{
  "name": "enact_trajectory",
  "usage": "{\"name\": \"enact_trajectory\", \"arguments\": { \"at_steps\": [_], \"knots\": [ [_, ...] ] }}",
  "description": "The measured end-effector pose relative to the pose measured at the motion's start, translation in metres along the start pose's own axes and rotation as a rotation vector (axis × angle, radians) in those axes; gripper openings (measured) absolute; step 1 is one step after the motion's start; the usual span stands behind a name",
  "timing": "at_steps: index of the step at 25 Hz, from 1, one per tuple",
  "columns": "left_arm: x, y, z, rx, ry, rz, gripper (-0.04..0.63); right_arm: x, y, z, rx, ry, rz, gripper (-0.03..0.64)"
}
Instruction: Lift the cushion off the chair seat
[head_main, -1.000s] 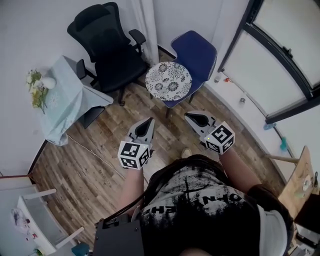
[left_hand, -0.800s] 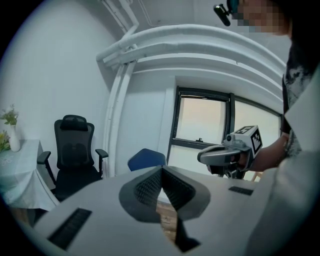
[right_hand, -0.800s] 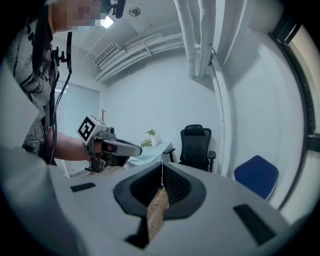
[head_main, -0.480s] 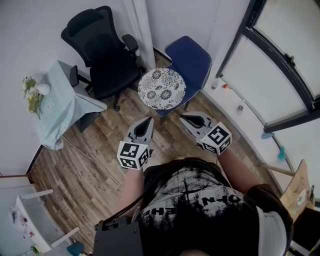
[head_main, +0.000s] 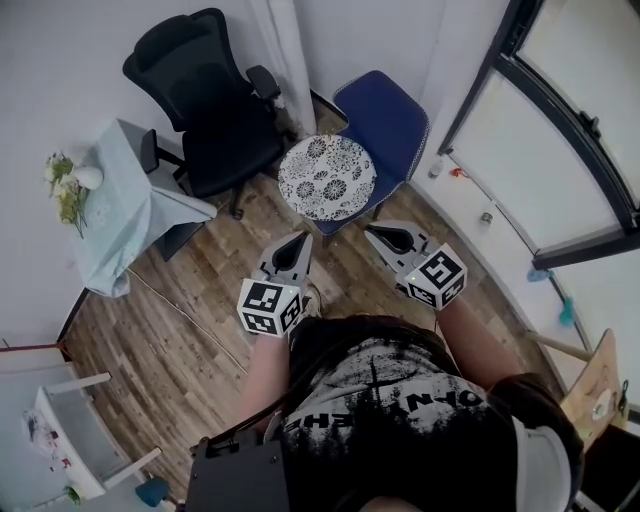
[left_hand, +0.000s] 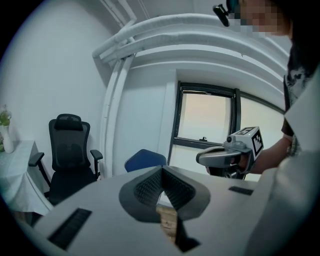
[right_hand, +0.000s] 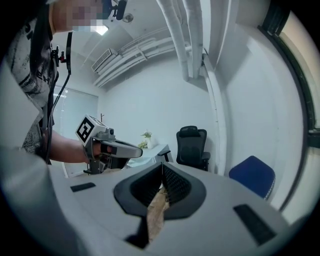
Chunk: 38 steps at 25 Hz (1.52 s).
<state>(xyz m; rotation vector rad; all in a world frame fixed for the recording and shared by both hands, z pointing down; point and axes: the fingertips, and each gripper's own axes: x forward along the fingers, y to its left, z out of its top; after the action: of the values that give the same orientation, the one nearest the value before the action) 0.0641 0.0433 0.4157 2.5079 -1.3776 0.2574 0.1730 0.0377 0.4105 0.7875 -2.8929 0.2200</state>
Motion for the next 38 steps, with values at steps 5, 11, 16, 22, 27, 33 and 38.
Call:
{"name": "enact_trajectory", "arguments": {
  "at_steps": [5, 11, 16, 22, 27, 33, 38],
  "knots": [
    [0.010, 0.005, 0.001, 0.004, 0.004, -0.031, 0.014, 0.008, -0.006, 0.000, 0.004, 0.001, -0.022, 0.017],
    [0.031, 0.031, 0.002, 0.013, 0.013, -0.076, 0.014, 0.031, -0.027, -0.001, 0.000, 0.015, -0.067, 0.017],
    [0.056, 0.065, 0.019, 0.020, 0.009, -0.122, 0.014, 0.066, -0.047, 0.008, -0.002, 0.024, -0.098, 0.017],
    [0.085, 0.113, 0.042, 0.026, 0.004, -0.181, 0.014, 0.113, -0.066, 0.027, -0.012, 0.025, -0.135, 0.017],
    [0.101, 0.151, 0.053, 0.025, 0.009, -0.231, 0.014, 0.152, -0.079, 0.037, -0.012, 0.020, -0.175, 0.017],
    [0.117, 0.191, 0.049, 0.046, 0.041, -0.265, 0.014, 0.190, -0.091, 0.033, 0.005, 0.030, -0.217, 0.017],
    [0.131, 0.215, 0.047, 0.053, 0.066, -0.297, 0.014, 0.208, -0.103, 0.031, 0.025, 0.028, -0.258, 0.017]
  ]
}}
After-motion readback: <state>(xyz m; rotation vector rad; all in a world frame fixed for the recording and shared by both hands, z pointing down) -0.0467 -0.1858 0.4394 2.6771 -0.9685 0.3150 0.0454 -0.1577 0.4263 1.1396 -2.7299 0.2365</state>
